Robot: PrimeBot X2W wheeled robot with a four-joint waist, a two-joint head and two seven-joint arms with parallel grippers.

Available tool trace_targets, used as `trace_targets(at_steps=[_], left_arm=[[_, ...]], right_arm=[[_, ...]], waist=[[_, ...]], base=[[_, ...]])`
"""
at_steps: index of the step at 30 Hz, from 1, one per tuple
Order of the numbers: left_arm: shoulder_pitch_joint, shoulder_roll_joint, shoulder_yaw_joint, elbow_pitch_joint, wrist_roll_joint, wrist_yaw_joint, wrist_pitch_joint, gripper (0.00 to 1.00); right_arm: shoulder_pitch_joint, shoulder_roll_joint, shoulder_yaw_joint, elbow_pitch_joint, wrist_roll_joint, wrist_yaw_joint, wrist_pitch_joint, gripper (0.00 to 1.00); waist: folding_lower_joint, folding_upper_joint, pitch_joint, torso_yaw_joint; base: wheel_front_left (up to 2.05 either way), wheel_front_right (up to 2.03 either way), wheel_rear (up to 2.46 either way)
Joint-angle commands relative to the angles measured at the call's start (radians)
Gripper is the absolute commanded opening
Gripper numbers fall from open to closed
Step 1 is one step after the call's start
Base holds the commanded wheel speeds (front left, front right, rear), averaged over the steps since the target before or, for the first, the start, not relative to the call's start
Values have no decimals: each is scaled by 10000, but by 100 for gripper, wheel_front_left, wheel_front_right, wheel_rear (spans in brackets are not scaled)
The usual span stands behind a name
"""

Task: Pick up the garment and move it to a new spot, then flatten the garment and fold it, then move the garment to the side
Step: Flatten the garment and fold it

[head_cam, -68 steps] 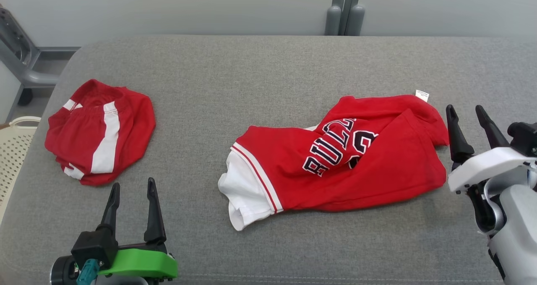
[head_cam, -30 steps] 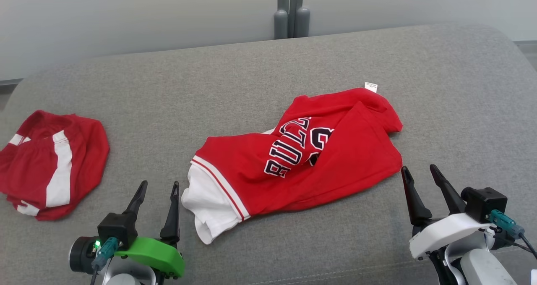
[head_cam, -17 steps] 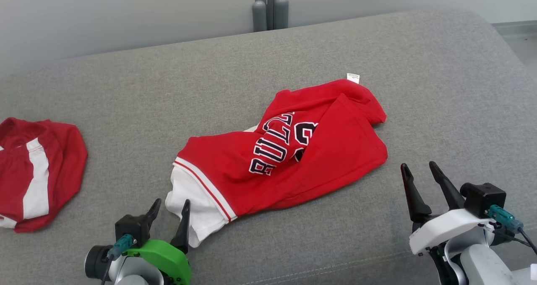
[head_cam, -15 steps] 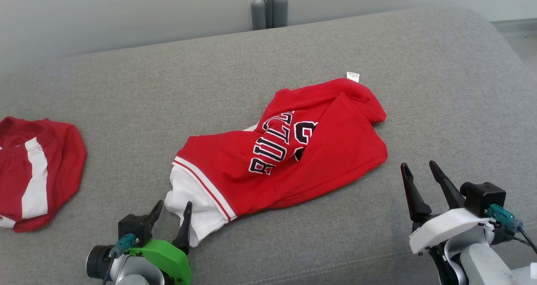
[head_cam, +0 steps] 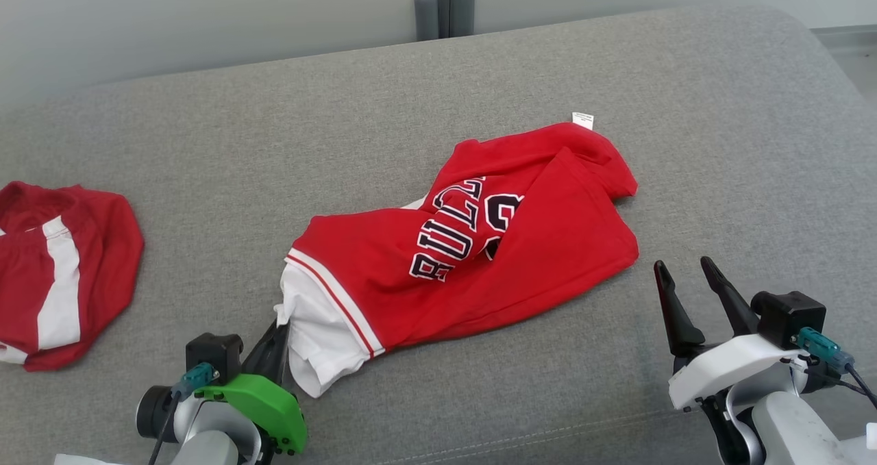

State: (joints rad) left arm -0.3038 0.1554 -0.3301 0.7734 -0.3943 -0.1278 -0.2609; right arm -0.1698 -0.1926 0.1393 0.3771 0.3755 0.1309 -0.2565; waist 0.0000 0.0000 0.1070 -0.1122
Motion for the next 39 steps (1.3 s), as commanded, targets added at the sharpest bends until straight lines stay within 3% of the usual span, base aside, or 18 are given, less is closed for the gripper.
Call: trace_targets(at_steps=[1,14,15,16,18,24,28,39], left_arm=[[-116,114,47,-127,57,-27,-38,0],[1736,-290,657,-2852,910,462,-38,0],[1843,-330,637,-2871,850,448,-38,7],[1939,-328,584,-2781,837,427,-9,24],[1994,-369,532,-2638,778,395,12,100],[2045,-472,631,-2263,815,605,-34,100],[2173,-534,971,-2743,851,801,-46,100],[3233,-793,2594,-5880,1819,1102,-33,100]], right_arm=[[-36,11,-15,23,18,-3,-39,100],[158,215,-68,225,24,-3,-89,100],[162,233,-75,244,10,-3,-93,100],[152,258,-52,259,1,-3,-95,100],[128,257,-7,310,-8,-3,-95,100],[131,205,-3,406,1,-3,-104,100],[190,136,-105,325,7,-3,-108,100],[487,351,-570,-638,-447,-3,-109,100]], waist=[[0,0,-12,83],[0,0,-240,1017],[0,0,-256,1072],[0,0,-271,1104],[0,0,-301,1162],[0,0,-437,1278],[0,0,-516,1365],[0,0,-885,1556]], base=[[0,0,0],[0,0,0],[0,0,0],[0,0,0],[0,0,0],[0,0,0],[0,0,0],[0,0,0]])
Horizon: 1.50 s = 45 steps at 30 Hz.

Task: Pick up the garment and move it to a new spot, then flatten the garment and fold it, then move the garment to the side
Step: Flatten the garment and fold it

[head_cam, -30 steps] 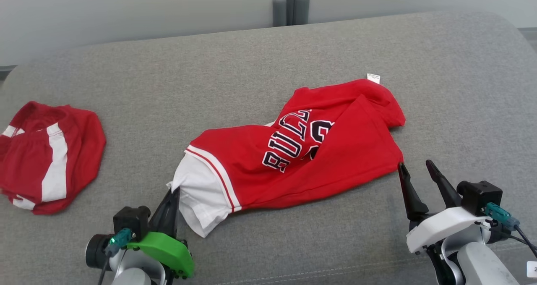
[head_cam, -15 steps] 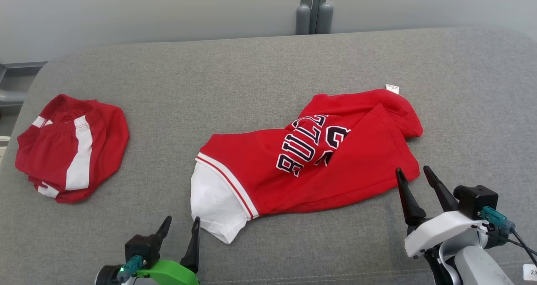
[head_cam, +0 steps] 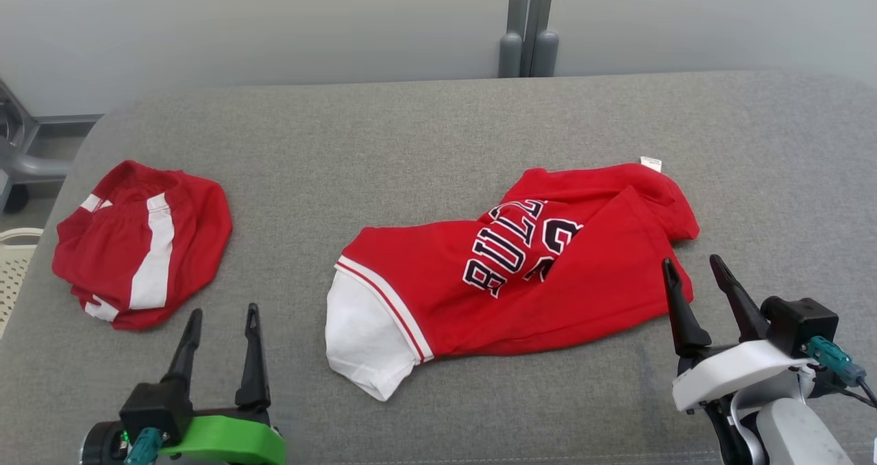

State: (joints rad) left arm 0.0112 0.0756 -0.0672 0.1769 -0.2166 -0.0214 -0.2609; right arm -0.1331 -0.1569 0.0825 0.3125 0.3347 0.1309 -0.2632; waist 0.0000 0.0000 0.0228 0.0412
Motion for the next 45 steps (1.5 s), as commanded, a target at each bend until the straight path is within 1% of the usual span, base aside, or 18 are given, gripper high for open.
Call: trace_targets(at_steps=[1,7,13,17,26,45], left_arm=[[179,-23,97,-89,100,35,-33,100],[607,-140,636,-793,345,-8,-34,100],[914,-201,982,-1068,328,-145,-36,100],[1153,-213,1174,-1009,439,-195,-35,100],[1351,-126,1091,-676,799,-438,-35,100],[1381,-192,1218,-731,833,-460,-35,100]], right_arm=[[140,0,-64,-76,-116,-3,-42,100],[431,133,-447,-355,-506,-3,-43,100],[784,218,-959,-590,-863,-3,-43,100],[995,265,-1144,-719,-1145,-3,-43,100],[1236,365,-1149,-859,-1358,-3,169,100],[1201,399,-1110,-918,-1356,-3,269,100]], waist=[[0,0,-83,29],[0,0,-277,36],[0,0,-409,-77],[0,0,-528,-247],[0,0,-593,-436],[0,0,-578,-415]], base=[[0,0,0],[0,0,0],[0,0,0],[0,0,0],[0,0,0],[0,0,0]])
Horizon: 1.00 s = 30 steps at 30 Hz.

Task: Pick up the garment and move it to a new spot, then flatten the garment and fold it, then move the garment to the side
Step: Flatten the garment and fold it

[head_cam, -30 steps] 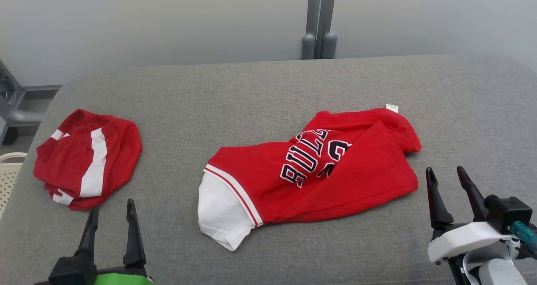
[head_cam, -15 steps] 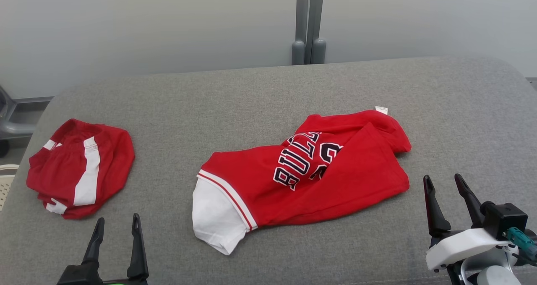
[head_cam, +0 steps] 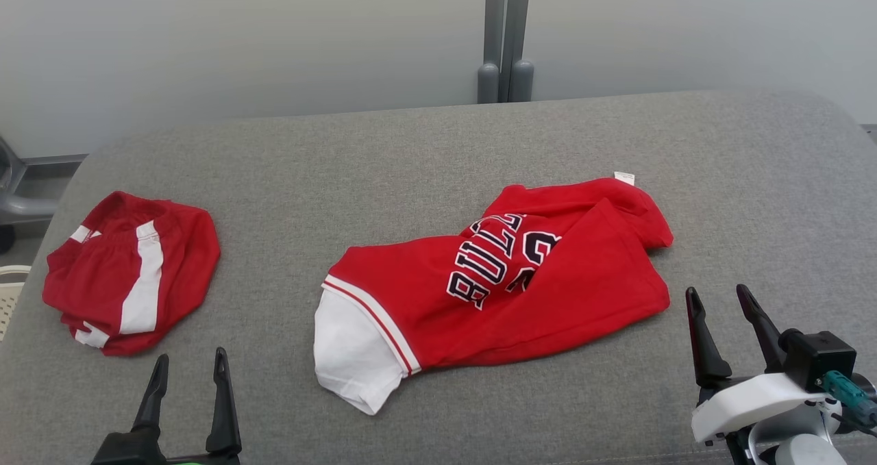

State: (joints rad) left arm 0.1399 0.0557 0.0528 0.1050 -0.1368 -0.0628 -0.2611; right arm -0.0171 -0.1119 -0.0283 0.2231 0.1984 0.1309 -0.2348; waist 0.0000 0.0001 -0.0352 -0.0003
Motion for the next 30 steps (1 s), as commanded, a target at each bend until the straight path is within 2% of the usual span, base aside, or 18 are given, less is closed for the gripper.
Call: trace_targets(at_steps=[1,30], left_arm=[[78,5,19,-11,40,-47,-34,100],[50,-39,58,10,27,-93,-34,100]], right_arm=[[26,-58,6,-17,14,-3,-14,100],[-19,-65,279,2,156,-3,22,100]], waist=[[0,-1,1,-3],[0,-1,-57,79]], base=[[0,0,0],[0,0,0]])
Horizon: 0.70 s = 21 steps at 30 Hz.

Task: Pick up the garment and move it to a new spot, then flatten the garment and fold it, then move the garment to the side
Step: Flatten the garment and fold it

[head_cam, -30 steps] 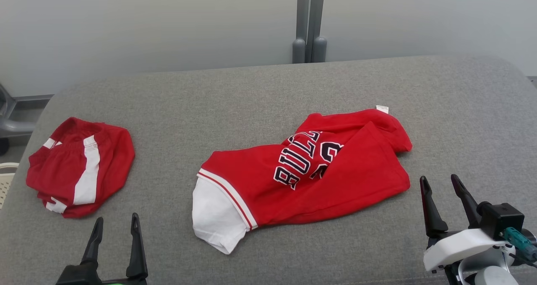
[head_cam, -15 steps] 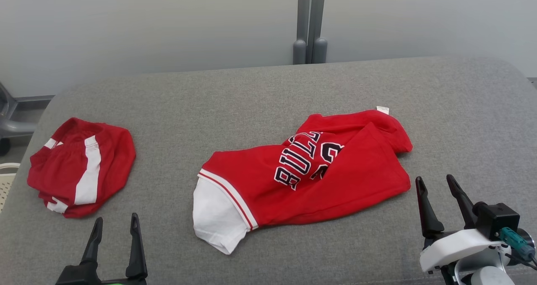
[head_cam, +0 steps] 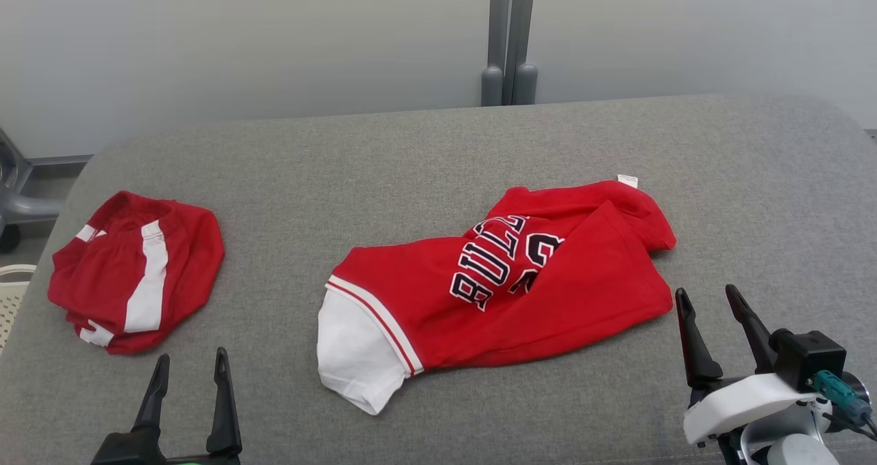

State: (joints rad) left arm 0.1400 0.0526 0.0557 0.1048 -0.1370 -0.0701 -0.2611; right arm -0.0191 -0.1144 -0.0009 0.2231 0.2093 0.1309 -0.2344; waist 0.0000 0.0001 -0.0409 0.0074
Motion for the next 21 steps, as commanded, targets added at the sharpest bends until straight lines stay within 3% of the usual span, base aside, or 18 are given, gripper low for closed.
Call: trace_targets(at_steps=[1,13,21], left_arm=[[49,-8,30,12,29,-21,-34,100],[109,-14,62,-6,3,-65,-34,100],[-430,314,-763,1057,-519,-511,-36,100]], right_arm=[[1,-40,5,2,47,-3,18,100],[-46,-93,47,100,105,-3,-36,100],[-456,-367,179,676,344,-3,295,100]], waist=[[0,-1,0,2],[0,-1,16,-14],[0,-1,134,-99]], base=[[0,0,0],[0,0,0],[0,0,0]])
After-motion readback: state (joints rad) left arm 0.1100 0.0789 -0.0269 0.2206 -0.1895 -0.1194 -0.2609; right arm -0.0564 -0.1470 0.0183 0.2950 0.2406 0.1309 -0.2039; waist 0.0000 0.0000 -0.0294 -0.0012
